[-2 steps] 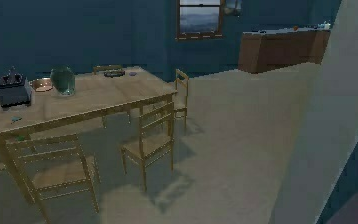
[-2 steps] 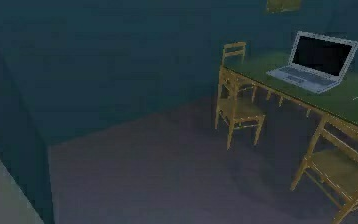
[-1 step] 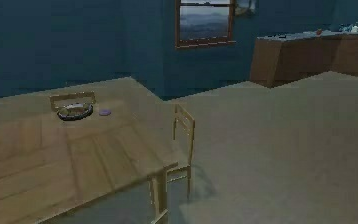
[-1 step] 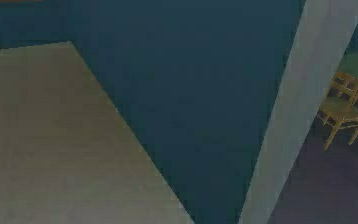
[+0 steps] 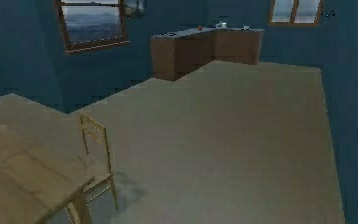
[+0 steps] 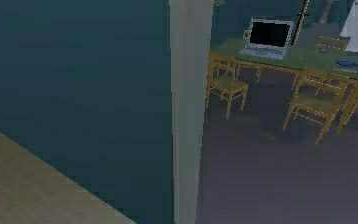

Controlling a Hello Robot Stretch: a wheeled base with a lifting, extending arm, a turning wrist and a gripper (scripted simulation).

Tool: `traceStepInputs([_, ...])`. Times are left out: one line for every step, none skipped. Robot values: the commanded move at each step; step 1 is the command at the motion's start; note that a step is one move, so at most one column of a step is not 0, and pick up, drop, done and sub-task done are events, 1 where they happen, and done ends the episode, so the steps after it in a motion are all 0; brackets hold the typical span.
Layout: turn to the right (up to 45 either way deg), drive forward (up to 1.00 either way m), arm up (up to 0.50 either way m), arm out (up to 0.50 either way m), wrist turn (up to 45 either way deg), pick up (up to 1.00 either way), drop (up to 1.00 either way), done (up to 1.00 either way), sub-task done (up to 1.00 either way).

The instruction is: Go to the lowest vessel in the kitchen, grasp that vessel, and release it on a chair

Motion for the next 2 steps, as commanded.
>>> traceStepInputs([0.0, 0.05, 0.00, 0.00, 0.0, 0.00, 0.00, 0.00, 0.00])
traceStepInputs([21.0, 0.00, 0.00, 0.00, 0.0, 0.00, 0.00, 0.00, 0.00])
